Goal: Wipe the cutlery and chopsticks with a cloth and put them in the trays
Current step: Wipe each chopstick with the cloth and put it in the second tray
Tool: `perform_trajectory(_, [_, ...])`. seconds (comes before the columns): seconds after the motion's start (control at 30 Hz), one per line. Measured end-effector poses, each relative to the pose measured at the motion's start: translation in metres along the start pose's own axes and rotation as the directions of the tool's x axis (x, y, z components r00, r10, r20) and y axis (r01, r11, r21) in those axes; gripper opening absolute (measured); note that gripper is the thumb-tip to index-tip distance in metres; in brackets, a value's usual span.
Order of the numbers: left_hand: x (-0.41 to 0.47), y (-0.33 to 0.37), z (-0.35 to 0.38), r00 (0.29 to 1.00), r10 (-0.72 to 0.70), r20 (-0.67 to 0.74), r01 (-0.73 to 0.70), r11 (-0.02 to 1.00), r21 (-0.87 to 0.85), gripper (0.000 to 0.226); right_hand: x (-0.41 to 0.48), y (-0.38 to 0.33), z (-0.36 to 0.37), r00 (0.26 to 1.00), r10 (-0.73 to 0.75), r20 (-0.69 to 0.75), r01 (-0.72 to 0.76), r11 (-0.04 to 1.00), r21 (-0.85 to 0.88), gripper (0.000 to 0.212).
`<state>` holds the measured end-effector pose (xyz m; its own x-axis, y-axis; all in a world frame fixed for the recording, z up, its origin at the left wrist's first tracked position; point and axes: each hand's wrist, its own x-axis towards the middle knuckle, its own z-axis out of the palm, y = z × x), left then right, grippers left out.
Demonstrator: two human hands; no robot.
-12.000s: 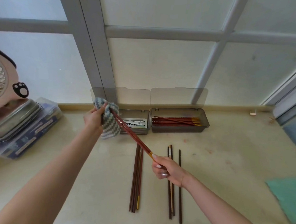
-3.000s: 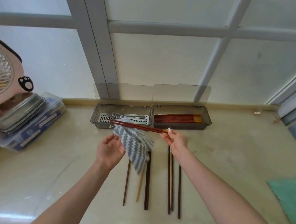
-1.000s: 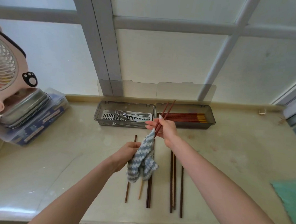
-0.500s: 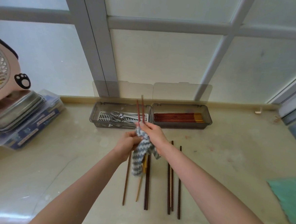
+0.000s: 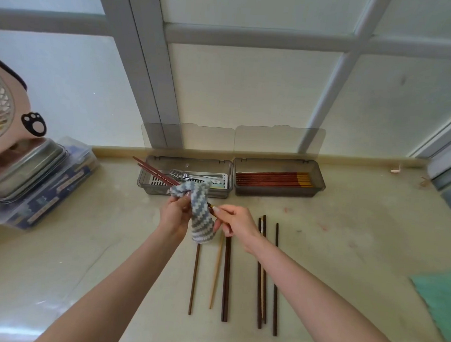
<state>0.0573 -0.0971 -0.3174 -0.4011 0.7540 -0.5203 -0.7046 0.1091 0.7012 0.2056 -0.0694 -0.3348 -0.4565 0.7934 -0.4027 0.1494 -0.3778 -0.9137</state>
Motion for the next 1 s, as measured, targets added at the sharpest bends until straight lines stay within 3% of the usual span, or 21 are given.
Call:
perform_trajectory(0.3, [0.011,0.023,-0.006,0.996,0.069,-0.054,-0.073,0.995,-0.075,0.017,0.010,-0.002,-0.031,0.990,0.086,-0.115,-0.085,0.996,0.016,0.014])
perform_trajectory(0.5, [0.030,0.049,-0.023,0.964,0.151,-0.218,-0.184,0.973,-0.137,0.017,0.023,0.004,-0.076,0.953,0.085,-0.292,-0.123,0.986,-0.115,0.012])
perform_trajectory(0.57, [0.033,0.055,-0.027,0.972,0.167,-0.167,-0.185,0.977,-0.103,0.017,0.031,0.010,-0.105,0.874,0.120,-0.471,-0.177,0.981,-0.077,0.015])
perform_trajectory(0.63, [0.025,0.055,-0.028,0.989,0.138,-0.045,-0.139,0.990,-0.018,0.017,0.035,0.012,-0.134,0.729,0.096,-0.678,-0.185,0.981,-0.060,0.018])
perform_trajectory(0.7, [0.013,0.048,-0.024,0.995,0.081,0.060,-0.086,0.993,0.086,0.017,0.035,0.008,-0.163,0.585,-0.063,-0.809,-0.209,0.951,-0.226,0.020])
perform_trajectory(0.77, [0.004,0.037,-0.021,0.994,0.057,0.092,-0.071,0.984,0.162,0.018,0.034,0.002,-0.193,0.541,-0.154,-0.827,-0.275,0.897,-0.347,0.021])
perform_trajectory(0.87, [-0.003,0.023,-0.022,0.994,0.063,0.093,-0.081,0.977,0.199,0.020,0.040,-0.008,-0.232,0.576,-0.142,-0.805,-0.360,0.840,-0.406,0.021])
perform_trajectory(1.0, [-0.008,0.013,-0.028,0.993,0.066,0.093,-0.086,0.970,0.227,0.020,0.050,-0.021,-0.253,0.714,-0.074,-0.696,-0.405,0.767,-0.497,0.019])
